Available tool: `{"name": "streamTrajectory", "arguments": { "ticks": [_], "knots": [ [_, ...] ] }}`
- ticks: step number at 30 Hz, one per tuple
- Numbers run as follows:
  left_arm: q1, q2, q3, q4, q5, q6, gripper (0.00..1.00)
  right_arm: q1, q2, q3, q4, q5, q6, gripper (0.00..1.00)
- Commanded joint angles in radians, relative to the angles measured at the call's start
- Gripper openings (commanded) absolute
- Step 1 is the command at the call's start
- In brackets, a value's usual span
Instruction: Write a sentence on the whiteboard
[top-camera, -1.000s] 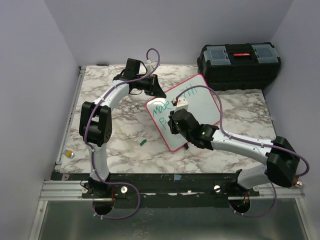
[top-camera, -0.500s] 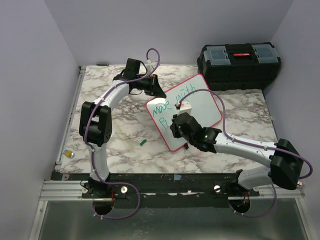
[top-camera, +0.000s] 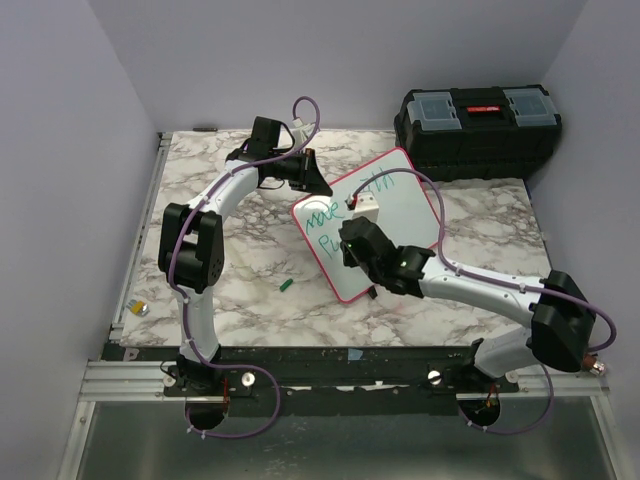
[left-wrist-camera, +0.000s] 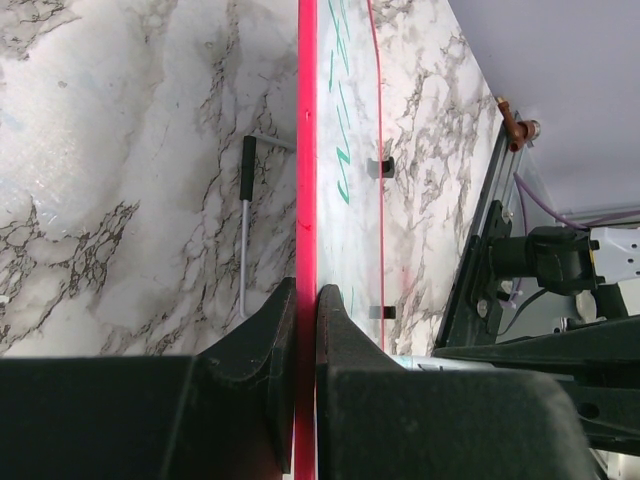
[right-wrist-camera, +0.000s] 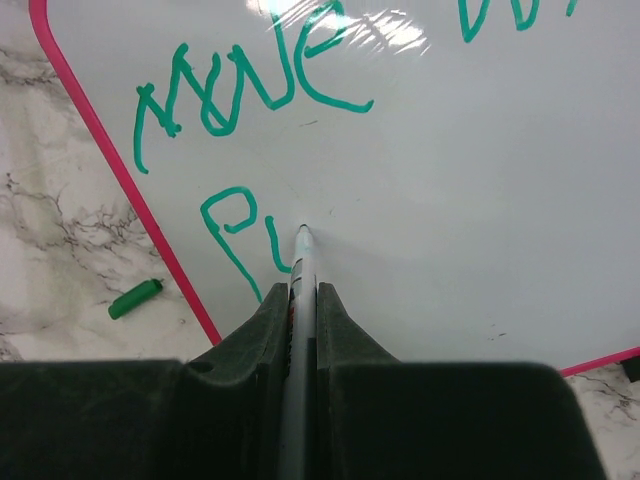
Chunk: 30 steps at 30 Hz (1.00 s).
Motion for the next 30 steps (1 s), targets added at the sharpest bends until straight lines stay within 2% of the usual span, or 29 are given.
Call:
{"name": "streamTrajectory", "arguments": {
  "ticks": [1, 12, 30],
  "knots": [
    [0.001, -0.006, -0.015, 0.022, -0.062, 0.095, 0.0, -0.002, 0.052, 0.042, -0.027, 0.057, -0.019, 0.01],
    [0.002, -0.006, -0.015, 0.022, -0.059, 0.095, 0.0, -0.002, 0.083, 0.08, -0.027, 0.058, -0.025, 0.01],
    [0.004, -0.009, -0.017, 0.025, -0.06, 0.096, 0.0, -0.002, -0.007, -0.062, -0.049, -0.07, 0.04, 0.01]
  ]
}}
